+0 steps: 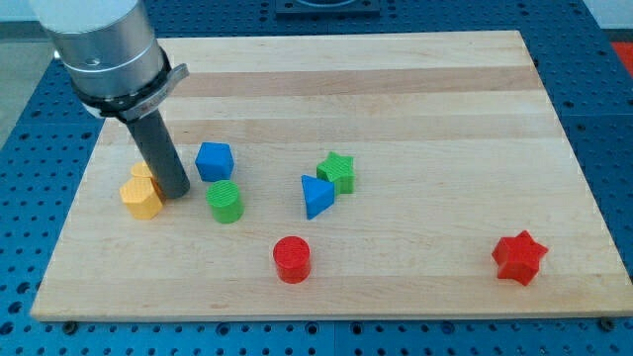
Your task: Place the yellow hexagon at the bottom left corner of the board
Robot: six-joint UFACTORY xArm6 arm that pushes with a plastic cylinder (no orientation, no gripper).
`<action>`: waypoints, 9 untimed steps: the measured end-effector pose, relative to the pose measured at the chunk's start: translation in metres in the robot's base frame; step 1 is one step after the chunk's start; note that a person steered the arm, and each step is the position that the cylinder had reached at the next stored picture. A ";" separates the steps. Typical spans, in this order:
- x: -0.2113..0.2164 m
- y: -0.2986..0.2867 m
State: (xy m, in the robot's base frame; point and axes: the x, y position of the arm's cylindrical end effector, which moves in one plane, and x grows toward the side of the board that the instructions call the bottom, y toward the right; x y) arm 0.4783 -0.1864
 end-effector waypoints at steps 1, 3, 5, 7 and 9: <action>-0.001 -0.011; -0.004 -0.013; -0.022 -0.016; -0.016 -0.025; 0.013 -0.032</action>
State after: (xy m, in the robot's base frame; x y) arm 0.4916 -0.2185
